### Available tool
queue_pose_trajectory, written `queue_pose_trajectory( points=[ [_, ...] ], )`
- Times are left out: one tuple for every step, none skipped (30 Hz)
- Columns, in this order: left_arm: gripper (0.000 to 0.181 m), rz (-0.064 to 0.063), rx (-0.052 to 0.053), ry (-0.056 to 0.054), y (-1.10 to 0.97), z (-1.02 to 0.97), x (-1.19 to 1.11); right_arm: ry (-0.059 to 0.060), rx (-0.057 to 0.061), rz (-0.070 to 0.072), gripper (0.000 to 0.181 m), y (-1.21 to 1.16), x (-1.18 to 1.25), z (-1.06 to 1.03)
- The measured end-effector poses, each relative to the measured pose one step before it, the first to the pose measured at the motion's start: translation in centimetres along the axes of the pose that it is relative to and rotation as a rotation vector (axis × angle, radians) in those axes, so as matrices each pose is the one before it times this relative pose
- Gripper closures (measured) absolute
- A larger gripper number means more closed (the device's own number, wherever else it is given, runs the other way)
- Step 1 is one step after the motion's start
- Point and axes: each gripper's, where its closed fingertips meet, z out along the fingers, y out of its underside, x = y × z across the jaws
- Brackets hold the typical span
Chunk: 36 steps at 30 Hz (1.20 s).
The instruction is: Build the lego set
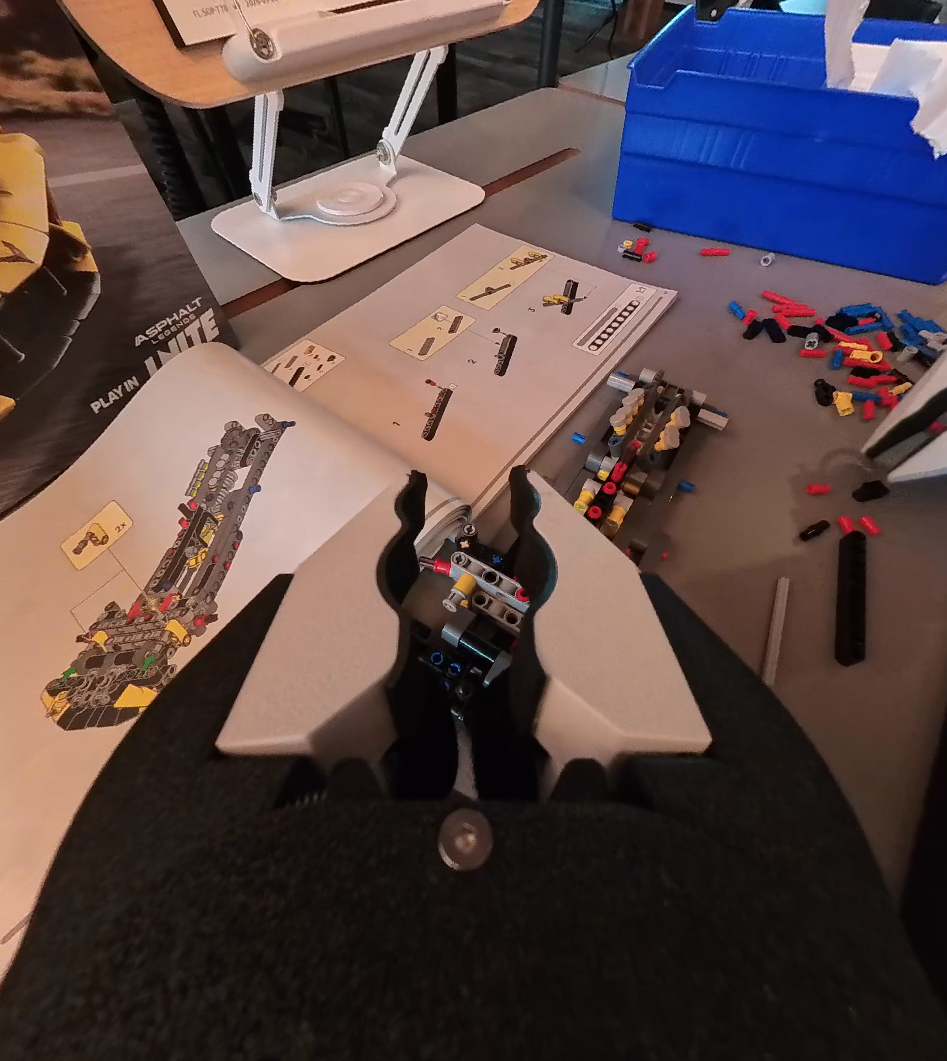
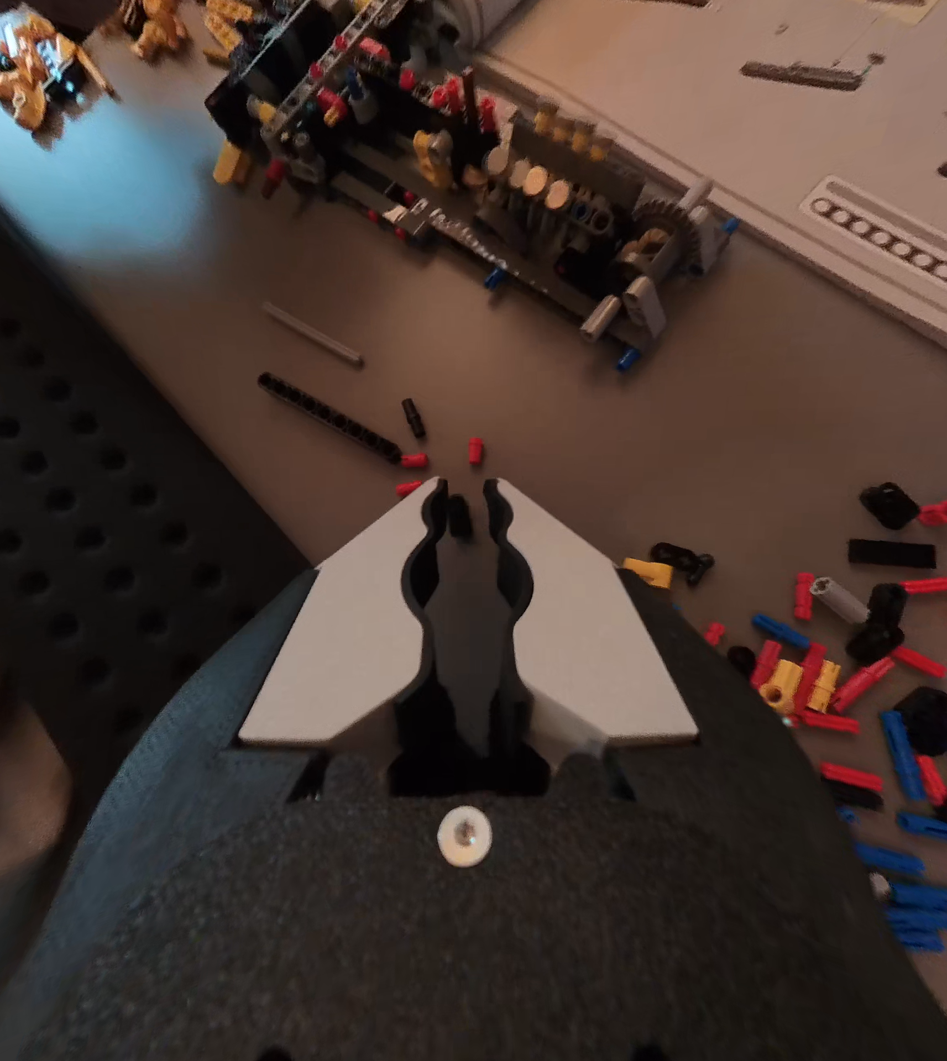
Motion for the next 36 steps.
queue_pose_trajectory(
  points=[
    [0.153,-0.0009,0.0,0.0004,-0.012,0.001,-0.017,0.0269,0.016,0.0139,0.168,-0.221,0.597,-0.225],
    [0.154,-0.0006,0.0009,-0.0005,-0.028,-0.007,-0.024,0.0361,0.0137,0.0154,0.168,-0.182,0.815,-0.21],
    [0.154,0.0,0.001,-0.0005,-0.019,-0.004,-0.019,0.0401,0.0105,0.0142,0.168,-0.125,0.915,-0.189],
    [0.153,0.0001,-0.0002,-0.0007,0.001,0.002,-0.03,0.0503,0.0113,0.0163,0.168,-0.147,1.105,-0.175],
    [0.153,0.0002,-0.0013,-0.0009,0.017,0.017,-0.029,0.051,0.015,0.0184,0.168,-0.195,1.118,-0.153],
    [0.153,0.0001,-0.0011,-0.0011,0.025,0.022,-0.032,0.0486,0.0196,0.0205,0.168,-0.289,1.069,-0.119],
    [0.153,-0.0005,-0.001,-0.0003,0.031,0.03,-0.036,0.0449,0.0255,0.023,0.168,-0.382,0.99,-0.085],
    [0.153,-0.0014,-0.0017,0.001,0.045,0.038,-0.009,0.0349,0.0295,0.0249,0.168,-0.465,0.777,-0.035],
    [0.153,-0.0016,-0.0019,0.0009,0.043,0.046,-0.007,0.0289,0.0333,0.0284,0.168,-0.59,0.643,0.043],
    [0.153,-0.0011,-0.0012,0.0004,0.039,0.04,-0.01,0.0253,0.0347,0.0334,0.169,-0.635,0.525,0.163],
    [0.153,-0.0009,-0.001,0.0006,0.036,0.042,-0.009,0.0125,0.03,0.0322,0.169,-0.636,0.278,0.325],
    [0.154,-0.0017,-0.0017,0.0011,0.06,0.054,0.006,0.0073,0.0234,0.0239,0.169,-0.62,0.113,0.463],
    [0.154,-0.0019,-0.0024,0.0018,0.07,0.047,0.027,0.0103,0.0207,0.0128,0.169,-0.612,0.068,0.601],
    [0.154,-0.0004,-0.0021,0.0017,0.058,0.042,0.034,0.0049,0.0237,0.0036,0.17,-0.644,-0.064,0.699],
    [0.153,0.001,-0.0005,-0.0004,0.028,0.022,0.021,0.0007,0.0258,0.0003,0.17,-0.643,-0.144,0.734],
    [0.153,0.0019,-0.0006,-0.0001,0.021,0.017,0.018,-0.0021,0.0226,0.0008,0.17,-0.548,-0.17,0.717],
    [0.153,0.0016,-0.0024,-0.0012,0.039,0.018,-0.023,-0.0028,0.0144,0.0009,0.17,-0.335,-0.147,0.672],
    [0.153,0.0008,-0.0014,-0.0031,0.04,-0.007,-0.071,-0.0071,0.0016,-0.0011,0.17,-0.139,-0.187,0.568],
    [0.153,-0.0011,0.0004,-0.0028,0.028,-0.022,-0.1,-0.0124,-0.0091,-0.0095,0.17,-0.016,-0.27,0.385],
    [0.154,-0.0044,0.0,-0.0027,0.051,-0.037,-0.14,-0.0028,-0.0043,-0.0206,0.17,-0.032,-0.145,0.17],
    [0.154,-0.007,0.0005,-0.0015,0.049,-0.044,-0.148,0.0121,0.0072,-0.0278,0.17,-0.041,0.067,0.051],
    [0.154,-0.0077,0.0015,-0.0008,0.005,-0.047,-0.145,0.0175,0.0054,-0.0264,0.171,0.103,0.169,0.001],
    [0.154,-0.0069,0.0018,-0.0005,-0.034,-0.02,-0.128,0.0129,-0.0003,-0.0206,0.172,0.182,0.117,-0.008],
    [0.154,-0.0054,0.0021,0.0003,-0.062,-0.014,-0.092,0.0056,-0.0021,-0.0134,0.172,0.153,0.024,-0.002],
    [0.154,-0.0041,0.0026,0.0008,-0.065,-0.02,-0.046,0.0012,0.0023,-0.0049,0.172,0.007,-0.022,-0.023],
    [0.154,-0.003,0.0018,0.0011,-0.024,-0.017,-0.031,0.0002,0.0078,-0.0007,0.172,-0.112,-0.019,-0.032],
    [0.154,-0.0022,0.0005,-0.0004,0.023,-0.017,-0.038,0.0012,0.0071,0.0001,0.173,-0.112,0.016,-0.014],
    [0.154,-0.001,-0.0009,-0.0005,0.045,-0.008,-0.025,0.0016,0.0021,0.0011,0.173,0.018,0.064,0.036],
    [0.154,0.0004,-0.0021,-0.0006,0.074,-0.016,-0.017,-0.0018,-0.0055,0.0038,0.173,0.151,0.043,0.071],
    [0.154,0.0013,-0.0012,-0.0019,0.04,-0.01,-0.029,-0.0081,-0.0073,0.006,0.173,0.156,-0.052,0.073],
    [0.154,0.0013,0.0005,-0.0009,0.009,-0.029,0.0,-0.0104,-0.0007,0.0063,0.173,0.036,-0.104,0.035],
    [0.154,0.0003,0.0008,0.0003,-0.009,-0.02,0.018,-0.0064,0.0037,0.0047,0.173,-0.046,-0.056,-0.006],
    [0.154,0.0001,0.0011,0.0008,-0.014,-0.018,0.026,-0.0015,0.0023,0.002,0.173,-0.035,0.007,0.0],
    [0.154,0.0009,0.0007,0.0012,-0.01,-0.016,0.048,-0.0007,0.0002,0.0009,0.173,0.006,0.004,0.008],
    [0.154,0.0012,-0.0006,0.0012,0.017,0.002,0.049,-0.002,-0.0004,0.0008,0.173,0.023,-0.014,0.008],
    [0.154,0.0013,-0.001,0.0007,0.032,0.005,0.031,-0.002,-0.0004,0.0004,0.173,0.02,-0.032,0.015]
  ],
)
